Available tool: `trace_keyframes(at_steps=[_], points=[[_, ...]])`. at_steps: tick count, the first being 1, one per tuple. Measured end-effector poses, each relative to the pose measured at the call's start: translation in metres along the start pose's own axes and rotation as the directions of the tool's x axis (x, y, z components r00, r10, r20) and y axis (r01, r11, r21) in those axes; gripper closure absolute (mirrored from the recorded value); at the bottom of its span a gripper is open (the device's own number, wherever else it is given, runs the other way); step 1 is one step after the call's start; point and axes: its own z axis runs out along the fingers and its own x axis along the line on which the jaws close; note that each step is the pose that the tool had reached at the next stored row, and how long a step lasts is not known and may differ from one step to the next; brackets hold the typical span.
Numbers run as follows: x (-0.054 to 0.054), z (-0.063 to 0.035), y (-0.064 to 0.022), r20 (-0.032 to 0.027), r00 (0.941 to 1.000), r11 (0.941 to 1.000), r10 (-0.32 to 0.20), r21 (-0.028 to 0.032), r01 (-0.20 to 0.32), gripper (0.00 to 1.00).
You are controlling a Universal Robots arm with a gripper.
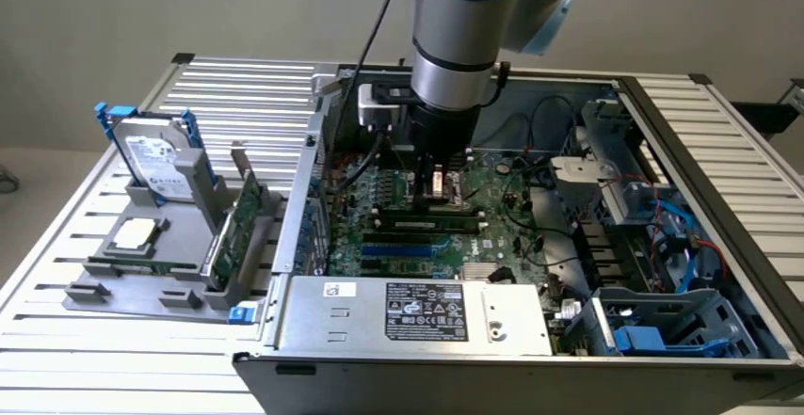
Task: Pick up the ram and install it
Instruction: 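Press down the ram until it locks into place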
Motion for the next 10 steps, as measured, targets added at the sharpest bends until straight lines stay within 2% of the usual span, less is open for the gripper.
trace_keyframes(at_steps=[10], points=[[0.001, -0.0016, -0.021, -0.0009, 0.9999, 0.9999, -0.013, 0.0002, 0.013, 0.89]])
